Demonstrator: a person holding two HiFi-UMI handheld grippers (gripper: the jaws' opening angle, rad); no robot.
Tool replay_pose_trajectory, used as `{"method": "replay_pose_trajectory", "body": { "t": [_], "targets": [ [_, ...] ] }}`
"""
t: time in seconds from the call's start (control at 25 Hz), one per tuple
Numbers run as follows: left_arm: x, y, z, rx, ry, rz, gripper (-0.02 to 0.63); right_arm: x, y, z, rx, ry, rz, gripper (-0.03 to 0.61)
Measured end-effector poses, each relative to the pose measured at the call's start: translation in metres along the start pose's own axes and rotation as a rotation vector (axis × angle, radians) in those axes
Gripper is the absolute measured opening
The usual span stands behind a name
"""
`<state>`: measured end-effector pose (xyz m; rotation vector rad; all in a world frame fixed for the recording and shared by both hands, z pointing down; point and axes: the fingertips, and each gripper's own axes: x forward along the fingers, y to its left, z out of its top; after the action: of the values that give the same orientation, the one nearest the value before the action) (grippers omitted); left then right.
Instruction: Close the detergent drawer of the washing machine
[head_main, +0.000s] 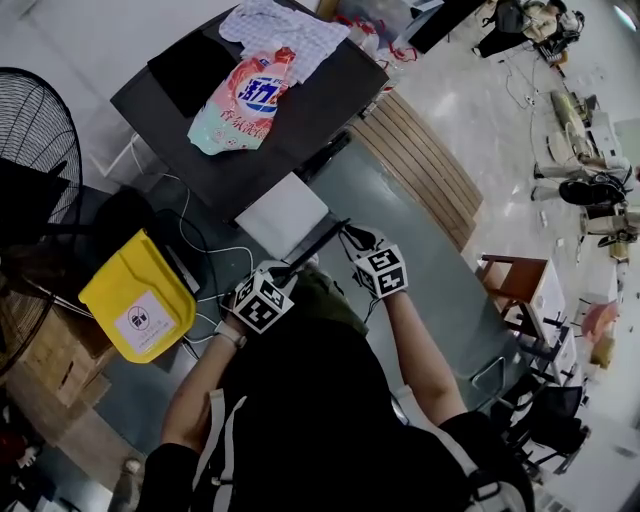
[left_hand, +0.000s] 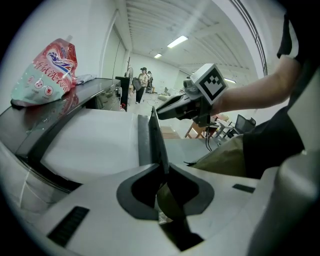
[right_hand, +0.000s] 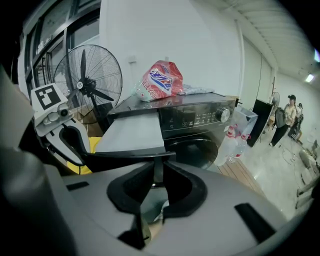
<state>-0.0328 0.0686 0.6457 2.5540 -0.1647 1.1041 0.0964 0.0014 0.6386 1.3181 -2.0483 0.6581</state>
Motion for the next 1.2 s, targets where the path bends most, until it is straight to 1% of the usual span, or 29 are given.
{"method": "replay_pose_trajectory", "body": {
  "t": [0.28,0.56,0.72,1.2],
  "targets": [
    [-0.003,0.007,0.003,-0.025,-0.003,0.018,0.051,0.004,0.000,0.008,0.010,-0.023,0.020,0.061],
    [-0.011,0.030,0.002,-0.088,-0.005,0.071,0.051,0.020,0.002,0.025,-0.015,-0.027,0.096,0.061],
    [-0.014,0.040,0.003,-0.099,0.006,0.089,0.051,0.028,0.002,0.032,-0.019,-0.028,0.131,0.061],
    [-0.034,0.081,0.003,-0.182,-0.019,0.196,0.052,0.052,0.011,0.066,-0.049,-0.050,0.228,0.057]
  ]
}}
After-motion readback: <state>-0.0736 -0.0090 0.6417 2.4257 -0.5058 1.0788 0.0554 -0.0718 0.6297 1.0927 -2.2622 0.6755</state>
